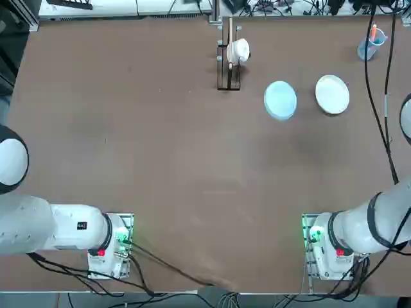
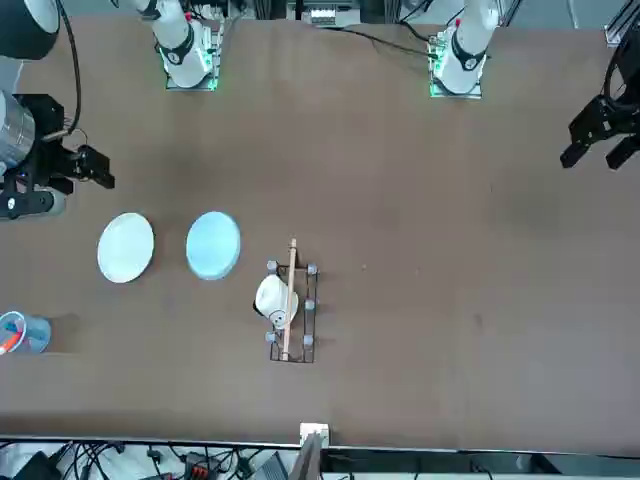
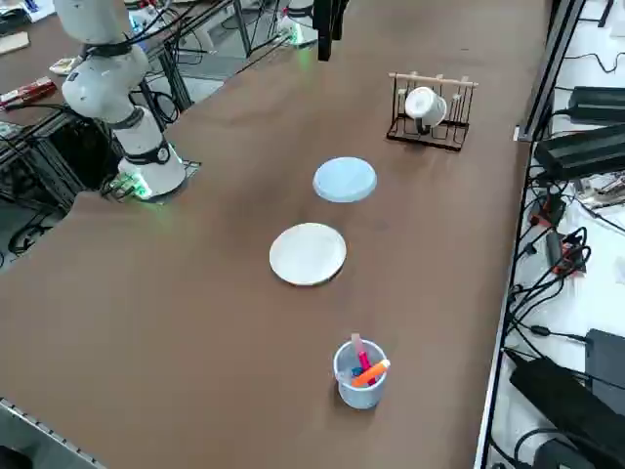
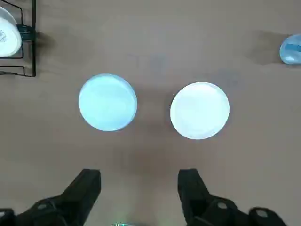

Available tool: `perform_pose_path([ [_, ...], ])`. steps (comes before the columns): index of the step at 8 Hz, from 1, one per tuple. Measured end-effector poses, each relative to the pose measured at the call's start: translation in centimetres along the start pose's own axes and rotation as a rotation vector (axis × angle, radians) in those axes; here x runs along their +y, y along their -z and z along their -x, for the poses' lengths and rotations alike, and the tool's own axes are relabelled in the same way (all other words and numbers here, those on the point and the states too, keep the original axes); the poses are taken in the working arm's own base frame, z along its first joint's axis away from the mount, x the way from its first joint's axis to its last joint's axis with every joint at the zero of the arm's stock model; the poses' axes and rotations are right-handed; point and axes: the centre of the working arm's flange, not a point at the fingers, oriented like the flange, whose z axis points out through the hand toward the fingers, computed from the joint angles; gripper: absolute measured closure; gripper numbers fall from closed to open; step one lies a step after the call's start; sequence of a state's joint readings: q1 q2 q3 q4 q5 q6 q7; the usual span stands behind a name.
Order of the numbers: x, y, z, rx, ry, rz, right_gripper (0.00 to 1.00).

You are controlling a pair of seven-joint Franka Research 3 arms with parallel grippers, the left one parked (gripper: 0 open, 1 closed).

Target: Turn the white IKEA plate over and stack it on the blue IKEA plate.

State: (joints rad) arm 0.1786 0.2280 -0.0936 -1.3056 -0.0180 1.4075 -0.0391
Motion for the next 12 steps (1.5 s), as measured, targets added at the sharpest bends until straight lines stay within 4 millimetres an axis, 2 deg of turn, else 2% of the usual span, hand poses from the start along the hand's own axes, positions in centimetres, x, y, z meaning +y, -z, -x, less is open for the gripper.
perform_pose_path([
  [5,0.2,0.0,0.0,0.002,-0.003,0.000,0.00],
  [7,0.6,-1.1,-0.2,-0.021,-0.006,0.009,0.00],
  [9,0.9,-4.5,-1.1,-0.059,-0.009,0.027,0.00],
  [10,1.4,-7.0,-1.7,-0.064,-0.015,0.030,0.00],
  [12,4.4,-14.4,-2.3,-0.016,-0.054,0.025,0.00],
])
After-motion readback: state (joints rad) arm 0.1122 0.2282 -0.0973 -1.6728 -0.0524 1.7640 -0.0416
